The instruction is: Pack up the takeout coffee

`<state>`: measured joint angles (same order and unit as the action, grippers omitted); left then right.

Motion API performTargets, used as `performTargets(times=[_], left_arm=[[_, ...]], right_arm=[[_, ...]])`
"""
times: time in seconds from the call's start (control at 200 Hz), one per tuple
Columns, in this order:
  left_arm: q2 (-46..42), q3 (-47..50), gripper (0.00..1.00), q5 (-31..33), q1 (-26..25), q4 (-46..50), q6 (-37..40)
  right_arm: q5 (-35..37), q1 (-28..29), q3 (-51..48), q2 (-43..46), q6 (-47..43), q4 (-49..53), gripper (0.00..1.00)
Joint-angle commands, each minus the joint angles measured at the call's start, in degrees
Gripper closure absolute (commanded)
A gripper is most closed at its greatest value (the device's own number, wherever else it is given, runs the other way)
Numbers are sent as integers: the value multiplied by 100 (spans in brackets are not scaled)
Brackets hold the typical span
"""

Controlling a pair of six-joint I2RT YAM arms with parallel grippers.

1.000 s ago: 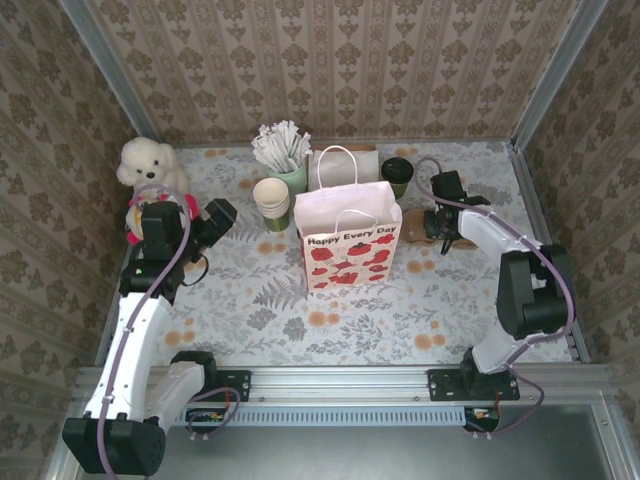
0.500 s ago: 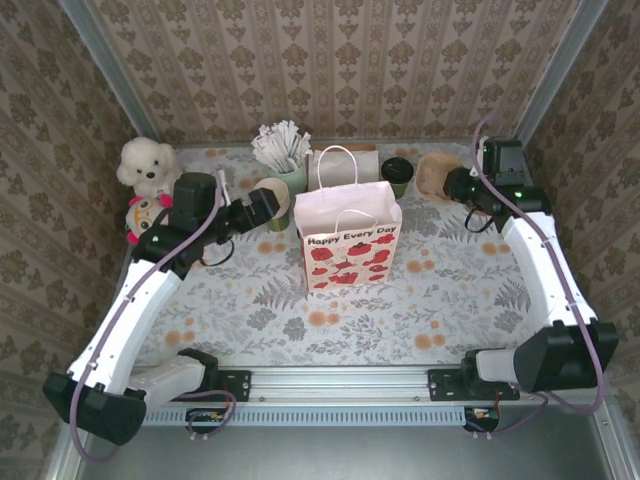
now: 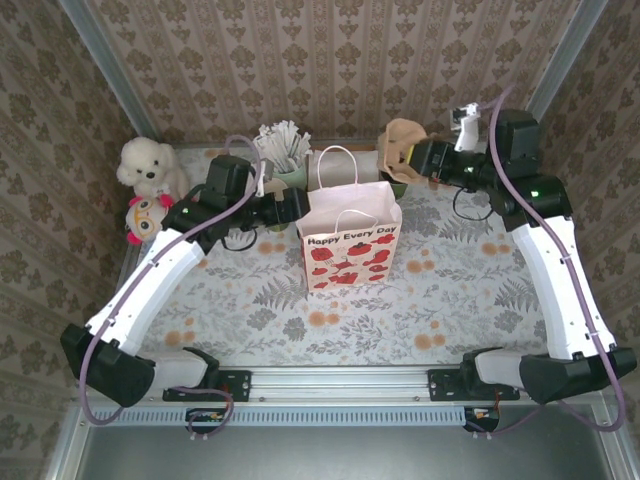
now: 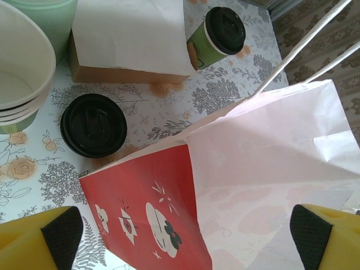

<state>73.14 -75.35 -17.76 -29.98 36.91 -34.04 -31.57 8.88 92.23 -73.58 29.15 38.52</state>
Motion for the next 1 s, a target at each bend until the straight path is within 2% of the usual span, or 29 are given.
performTargets(times=[0.0,0.165,0.255,0.325,0.415,0.565,0.68,0.92,0.995], left_arm=[[50,-284,0,70,-43,-101,734],[123,-428,0,-317,136,-995,2309],[474,-843,1,-1222,343,-1300,3098],[920,-1506,2,-1831,516,-1040,3712],[1451,-2226,5,-2193,515,-584,4305],[2124,-2905,14,-2881,565,-509,4589],[2569,-3422,18,-3500,559,-367,4640],[3320,-4141,35,-3716,528,-161,4538],[3445,-4255,38,-3896,529,-16,4617]], right_arm=[[-789,329,196,-219,509,-232,72],[-1045,765,366,-497,669,-372,72],[-1073,936,383,-715,911,-494,73],[-1040,1101,516,-849,877,-406,73],[-914,1258,562,-831,816,-394,72],[-653,1284,348,-668,865,-522,72],[-679,1317,246,-666,942,-623,72],[-726,1458,269,-828,1036,-691,72],[-703,1463,238,-808,989,-623,72]])
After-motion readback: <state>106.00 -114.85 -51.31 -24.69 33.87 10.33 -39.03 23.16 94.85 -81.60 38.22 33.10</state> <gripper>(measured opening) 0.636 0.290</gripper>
